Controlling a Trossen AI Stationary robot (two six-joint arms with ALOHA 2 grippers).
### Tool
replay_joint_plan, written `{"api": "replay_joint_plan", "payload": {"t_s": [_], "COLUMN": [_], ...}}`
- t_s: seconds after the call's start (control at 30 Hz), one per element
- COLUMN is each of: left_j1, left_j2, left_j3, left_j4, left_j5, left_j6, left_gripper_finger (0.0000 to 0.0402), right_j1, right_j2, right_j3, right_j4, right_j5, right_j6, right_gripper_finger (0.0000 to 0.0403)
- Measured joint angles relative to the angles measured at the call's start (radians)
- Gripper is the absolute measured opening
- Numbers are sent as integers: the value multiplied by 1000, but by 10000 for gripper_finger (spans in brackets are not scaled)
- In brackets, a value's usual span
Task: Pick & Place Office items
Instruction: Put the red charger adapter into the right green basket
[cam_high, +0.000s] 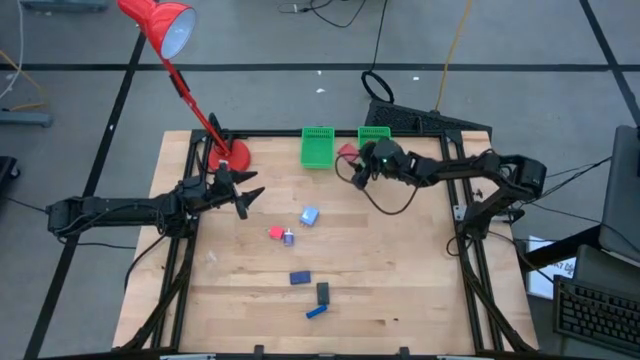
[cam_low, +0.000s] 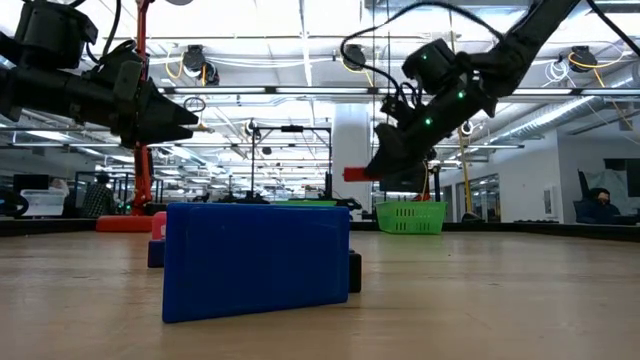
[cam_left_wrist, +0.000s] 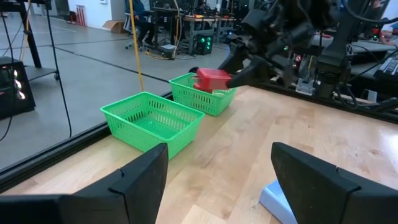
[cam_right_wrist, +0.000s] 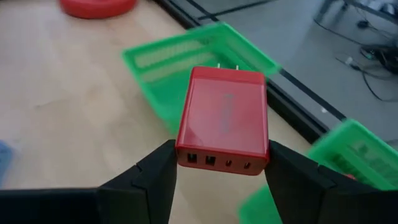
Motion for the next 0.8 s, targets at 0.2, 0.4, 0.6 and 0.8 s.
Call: {"api": "replay_joint_plan", "payload": {"t_s": [0.2,0.4,0.6,0.8], "left_j1": [0,0,0,0], "left_j2": [0,0,0,0], "left_j3": [0,0,0,0], "left_j4": [0,0,0,0], "left_j5": [0,0,0,0], "left_j6": [0,0,0,0], "left_gripper_finger": [274,285,296,289], "right_j1": [-75,-129,-159,-189], "right_j2": [0,0,0,0], "right_j3": [-37,-51,-51,-51], "right_j4": [43,99,98,98], "right_j5": [-39,-106,-106,-106], "right_j6": [14,32,19,14], "right_gripper_finger": [201,201,201,201]}}
